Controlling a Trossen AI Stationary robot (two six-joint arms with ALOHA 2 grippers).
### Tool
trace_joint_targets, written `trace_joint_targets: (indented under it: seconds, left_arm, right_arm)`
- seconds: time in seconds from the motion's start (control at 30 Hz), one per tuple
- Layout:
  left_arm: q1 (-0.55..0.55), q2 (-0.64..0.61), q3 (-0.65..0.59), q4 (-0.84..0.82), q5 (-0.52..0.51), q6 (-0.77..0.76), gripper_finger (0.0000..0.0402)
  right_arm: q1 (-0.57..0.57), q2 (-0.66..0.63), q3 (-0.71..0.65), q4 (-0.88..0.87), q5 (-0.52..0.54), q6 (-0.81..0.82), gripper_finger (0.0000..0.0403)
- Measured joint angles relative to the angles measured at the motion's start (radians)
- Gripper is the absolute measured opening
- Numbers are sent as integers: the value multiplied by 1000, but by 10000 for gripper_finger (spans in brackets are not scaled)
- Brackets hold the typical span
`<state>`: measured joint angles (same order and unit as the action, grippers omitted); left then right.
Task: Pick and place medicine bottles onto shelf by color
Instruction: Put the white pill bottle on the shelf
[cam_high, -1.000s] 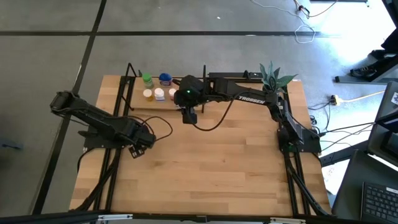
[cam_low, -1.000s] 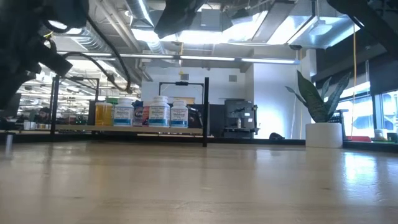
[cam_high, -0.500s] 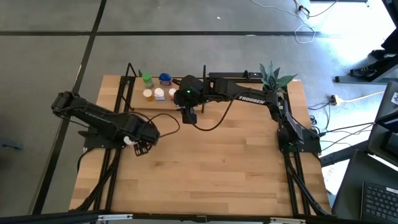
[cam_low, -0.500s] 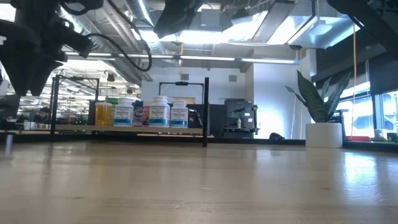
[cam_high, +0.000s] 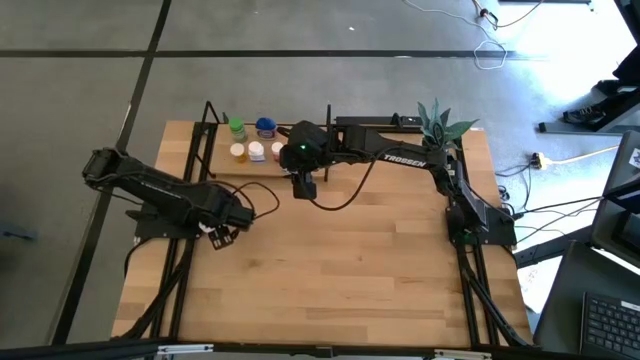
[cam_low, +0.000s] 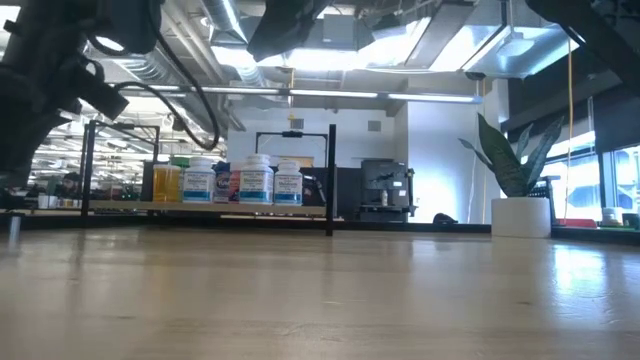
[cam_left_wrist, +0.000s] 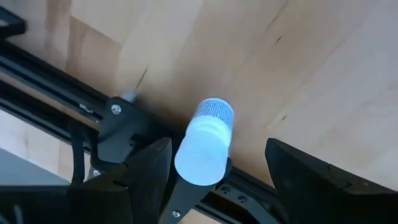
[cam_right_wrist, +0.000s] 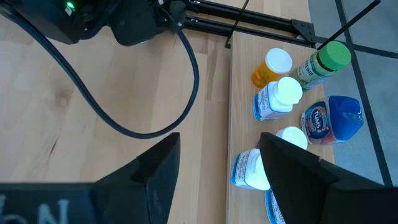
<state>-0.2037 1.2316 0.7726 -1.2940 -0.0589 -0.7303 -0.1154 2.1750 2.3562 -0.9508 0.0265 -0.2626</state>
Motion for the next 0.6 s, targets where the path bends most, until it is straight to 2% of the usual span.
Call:
trace_joint_targets:
  seconds: [0.3,0.6]
  left_arm:
    - [1,26,-20,4,22,-27,255]
    - [1,141,-20,1,19,-22,255]
  right_arm:
    - [0,0,0,5,0,0,223]
    - [0,0,0,11,0,0,223]
